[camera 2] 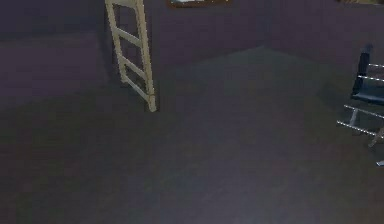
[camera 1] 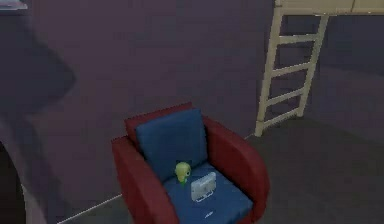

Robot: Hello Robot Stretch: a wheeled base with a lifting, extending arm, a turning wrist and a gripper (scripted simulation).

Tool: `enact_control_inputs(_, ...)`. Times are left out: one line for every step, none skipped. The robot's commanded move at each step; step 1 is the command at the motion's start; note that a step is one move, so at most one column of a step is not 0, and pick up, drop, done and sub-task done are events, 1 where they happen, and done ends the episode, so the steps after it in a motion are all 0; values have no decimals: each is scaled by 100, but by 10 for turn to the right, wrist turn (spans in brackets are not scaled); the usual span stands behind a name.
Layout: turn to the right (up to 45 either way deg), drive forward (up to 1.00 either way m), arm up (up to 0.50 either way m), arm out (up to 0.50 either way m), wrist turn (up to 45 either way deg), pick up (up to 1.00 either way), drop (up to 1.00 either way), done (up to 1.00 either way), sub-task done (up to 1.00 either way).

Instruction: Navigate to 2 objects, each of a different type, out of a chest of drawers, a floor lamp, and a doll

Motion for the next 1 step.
enact_control_inputs(0, 0, 0, 0, 0, 0, 0, 100, 0)
